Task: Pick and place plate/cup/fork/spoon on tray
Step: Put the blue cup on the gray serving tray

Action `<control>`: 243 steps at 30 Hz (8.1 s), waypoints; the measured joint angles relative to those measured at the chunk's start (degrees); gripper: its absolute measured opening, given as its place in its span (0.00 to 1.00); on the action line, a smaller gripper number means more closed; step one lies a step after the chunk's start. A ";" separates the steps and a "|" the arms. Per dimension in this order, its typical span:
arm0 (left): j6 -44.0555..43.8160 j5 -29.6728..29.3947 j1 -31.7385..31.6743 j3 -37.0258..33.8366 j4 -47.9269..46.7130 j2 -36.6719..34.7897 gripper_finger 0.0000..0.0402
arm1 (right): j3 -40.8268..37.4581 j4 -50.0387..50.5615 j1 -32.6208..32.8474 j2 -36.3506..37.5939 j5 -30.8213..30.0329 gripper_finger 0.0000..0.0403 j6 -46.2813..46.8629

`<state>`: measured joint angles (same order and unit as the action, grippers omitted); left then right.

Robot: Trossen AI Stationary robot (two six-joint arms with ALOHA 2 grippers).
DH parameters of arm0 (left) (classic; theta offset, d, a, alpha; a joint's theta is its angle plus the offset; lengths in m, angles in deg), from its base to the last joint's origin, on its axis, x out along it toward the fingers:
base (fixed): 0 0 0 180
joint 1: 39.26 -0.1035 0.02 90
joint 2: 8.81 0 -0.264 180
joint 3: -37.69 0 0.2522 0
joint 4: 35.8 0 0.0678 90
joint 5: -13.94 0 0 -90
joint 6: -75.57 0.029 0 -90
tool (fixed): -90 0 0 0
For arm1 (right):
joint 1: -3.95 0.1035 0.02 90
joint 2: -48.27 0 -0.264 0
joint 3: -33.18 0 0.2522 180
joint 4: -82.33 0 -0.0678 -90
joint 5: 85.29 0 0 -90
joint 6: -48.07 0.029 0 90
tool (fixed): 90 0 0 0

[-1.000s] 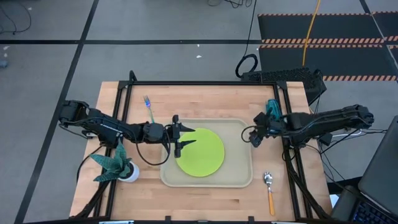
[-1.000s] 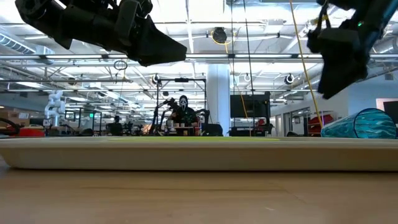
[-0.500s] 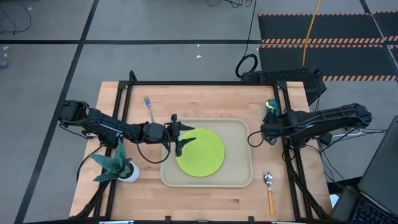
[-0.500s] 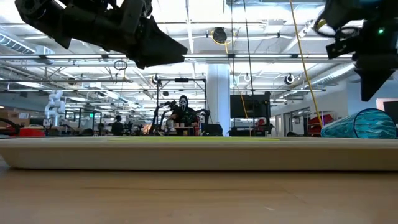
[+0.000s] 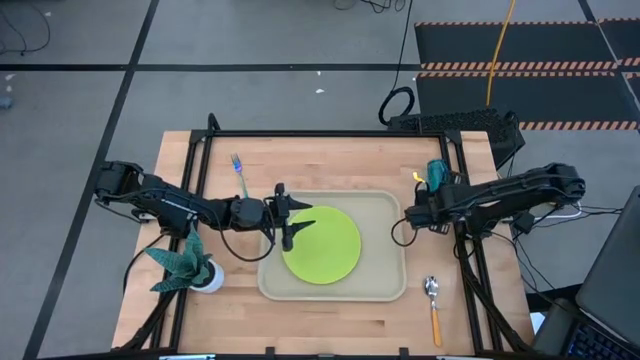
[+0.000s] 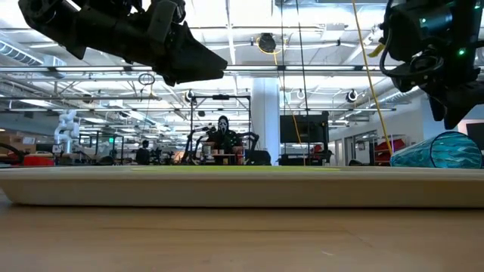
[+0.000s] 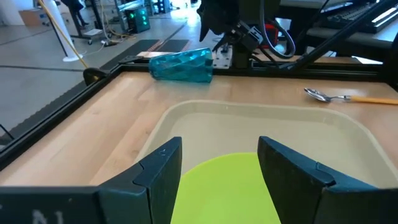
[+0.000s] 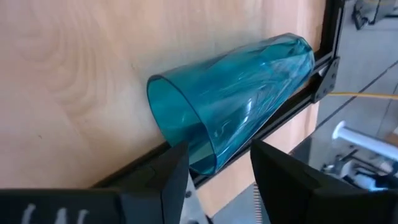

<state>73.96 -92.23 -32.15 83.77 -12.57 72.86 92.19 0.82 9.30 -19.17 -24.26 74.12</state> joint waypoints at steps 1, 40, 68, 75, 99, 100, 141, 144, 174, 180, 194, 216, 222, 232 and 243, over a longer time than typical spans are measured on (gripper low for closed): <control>0.00 0.00 0.00 0.00 0.01 0.00 0.53 | 0.00 0.00 0.00 -0.20 0.03 0.42 -1.18; 5.58 -7.56 4.13 0.02 -7.32 0.02 0.53 | -1.53 -3.33 -8.66 -15.63 -2.76 0.27 -0.10; 3.71 -8.04 3.78 0.02 -6.78 0.02 0.53 | 31.80 2.76 -4.45 -8.20 -5.31 0.00 -13.45; 5.69 -11.23 3.78 0.02 -6.93 0.02 0.53 | 40.79 -3.02 -5.58 -14.53 1.70 0.00 -26.18; 45.23 -32.03 9.24 0.02 6.62 0.02 0.53 | 65.09 3.43 -24.87 -38.00 29.16 0.00 -29.48; 45.42 -33.89 9.48 0.02 6.62 0.02 0.53 | 67.34 4.77 -25.24 -39.49 29.17 0.00 -30.12; 32.61 -70.52 23.54 0.02 3.04 0.02 0.53 | 74.04 4.28 -17.43 -44.41 33.40 0.00 -28.89; 30.40 -72.43 25.45 0.02 3.04 0.02 0.53 | 72.12 5.56 -17.64 -42.36 35.21 0.00 -26.58; 14.12 -72.87 31.26 0.02 -1.29 0.02 0.53 | 43.47 -5.61 -22.91 -30.19 32.07 0.15 -21.37; 13.46 -72.87 31.28 0.02 -1.44 0.02 0.53 | 43.47 -7.16 -22.88 -30.17 33.26 0.31 -21.81; 12.57 -67.87 31.28 0.02 -1.70 0.02 0.53 | 43.47 -15.20 -22.90 -24.17 34.96 0.45 -22.23; 13.37 -11.97 -2.10 30.09 -50.63 1.35 0.53 | 24.91 -23.75 -20.43 -3.09 26.04 0.45 -13.31; 29.23 -0.31 -3.58 39.47 -53.10 4.51 0.53 | 11.32 -27.77 -19.41 4.32 27.72 0.45 -10.60; 37.28 4.68 -6.53 65.50 -77.60 25.92 0.45 | -6.71 -41.06 -16.88 16.18 34.90 0.45 -2.15; 39.95 10.25 -10.33 81.00 -83.40 34.50 0.33 | -15.85 -50.66 -13.59 21.00 39.65 0.45 -0.40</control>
<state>113.92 -81.97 -42.48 164.77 -95.97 107.37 76.34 -49.84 -4.30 1.83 15.39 73.73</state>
